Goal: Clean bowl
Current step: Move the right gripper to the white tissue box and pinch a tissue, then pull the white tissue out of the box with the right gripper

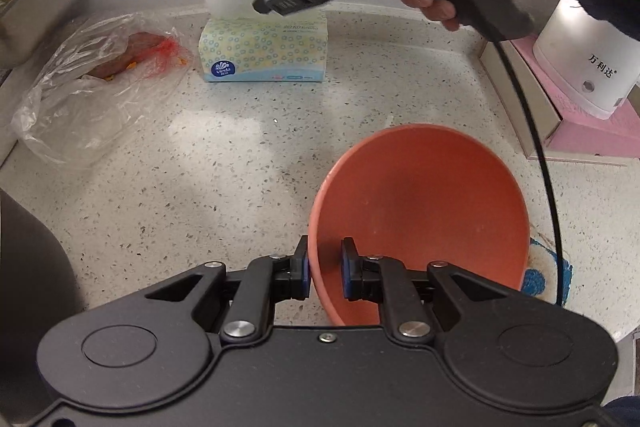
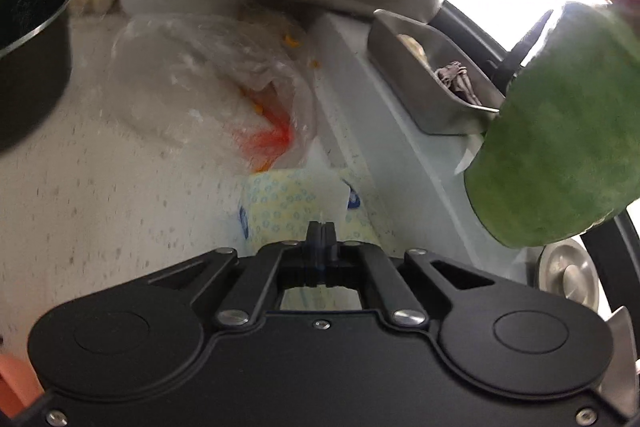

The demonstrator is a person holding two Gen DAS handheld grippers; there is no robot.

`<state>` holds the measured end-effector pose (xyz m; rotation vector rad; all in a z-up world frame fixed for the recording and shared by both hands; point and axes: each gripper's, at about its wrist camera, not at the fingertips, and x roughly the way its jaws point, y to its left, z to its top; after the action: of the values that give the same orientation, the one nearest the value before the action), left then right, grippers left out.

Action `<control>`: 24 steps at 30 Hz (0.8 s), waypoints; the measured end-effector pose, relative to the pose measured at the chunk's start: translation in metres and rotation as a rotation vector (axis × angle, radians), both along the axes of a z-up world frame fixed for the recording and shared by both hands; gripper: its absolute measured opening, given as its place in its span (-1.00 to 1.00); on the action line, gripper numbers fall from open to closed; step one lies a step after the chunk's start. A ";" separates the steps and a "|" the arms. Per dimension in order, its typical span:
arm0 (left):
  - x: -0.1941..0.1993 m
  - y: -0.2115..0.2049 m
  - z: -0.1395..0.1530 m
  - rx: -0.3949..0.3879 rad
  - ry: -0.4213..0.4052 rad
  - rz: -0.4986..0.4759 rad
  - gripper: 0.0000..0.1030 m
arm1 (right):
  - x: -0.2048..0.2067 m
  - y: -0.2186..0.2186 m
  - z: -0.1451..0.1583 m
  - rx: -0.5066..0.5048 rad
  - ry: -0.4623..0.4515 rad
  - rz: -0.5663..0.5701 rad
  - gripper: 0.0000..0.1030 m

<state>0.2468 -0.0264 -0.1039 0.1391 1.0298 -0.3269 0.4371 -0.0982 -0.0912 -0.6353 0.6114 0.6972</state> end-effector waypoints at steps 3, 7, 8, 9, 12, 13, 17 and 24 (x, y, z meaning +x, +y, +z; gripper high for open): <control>0.000 0.000 0.000 -0.003 -0.002 0.000 -0.71 | 0.001 -0.004 0.006 0.033 -0.026 -0.030 -1.00; -0.001 0.002 -0.001 -0.010 -0.003 0.002 -0.71 | 0.000 -0.014 0.026 0.100 -0.058 -0.059 -1.00; -0.001 0.002 -0.001 -0.011 -0.003 0.001 -0.71 | -0.001 -0.014 0.028 0.084 -0.063 -0.058 -1.00; -0.001 0.002 -0.001 -0.011 -0.004 0.000 -0.71 | -0.003 -0.015 0.028 0.068 -0.066 -0.049 -1.00; -0.001 0.003 -0.001 -0.012 -0.006 0.000 -0.71 | -0.009 -0.021 0.033 0.100 -0.088 -0.060 -1.00; -0.001 0.004 0.000 -0.013 -0.005 0.001 -0.71 | -0.010 -0.023 0.037 0.120 -0.092 -0.068 -1.00; 0.000 0.004 -0.001 -0.011 -0.005 0.002 -0.71 | -0.024 -0.033 0.070 0.202 -0.143 -0.072 -1.00; -0.001 0.003 -0.001 -0.003 -0.015 -0.007 -0.71 | -0.025 -0.038 0.062 0.039 0.002 0.015 0.50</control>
<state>0.2461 -0.0230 -0.1045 0.1424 1.0146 -0.3332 0.4119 -0.1365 -0.0291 -0.6034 0.5942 0.7224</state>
